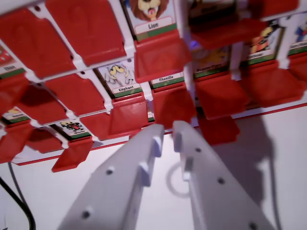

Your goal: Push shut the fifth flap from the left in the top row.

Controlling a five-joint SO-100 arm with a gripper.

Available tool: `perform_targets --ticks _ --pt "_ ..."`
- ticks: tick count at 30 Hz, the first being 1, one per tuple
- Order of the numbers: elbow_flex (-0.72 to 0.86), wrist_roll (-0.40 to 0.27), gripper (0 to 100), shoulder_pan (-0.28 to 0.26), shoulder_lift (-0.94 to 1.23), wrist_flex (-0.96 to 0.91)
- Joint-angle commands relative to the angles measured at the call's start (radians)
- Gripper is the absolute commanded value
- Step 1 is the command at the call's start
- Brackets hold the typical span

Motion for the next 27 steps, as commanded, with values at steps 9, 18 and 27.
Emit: perform_targets --ticks 9,18,27 --pt "-0.204 0.015 2 0.002 -0.084 -0.041" --pt "-0.238 0.02 2 0.0 -0.149 -0.075" --pt "-0.264 0.031 2 -0.006 -0.198 -0.138"
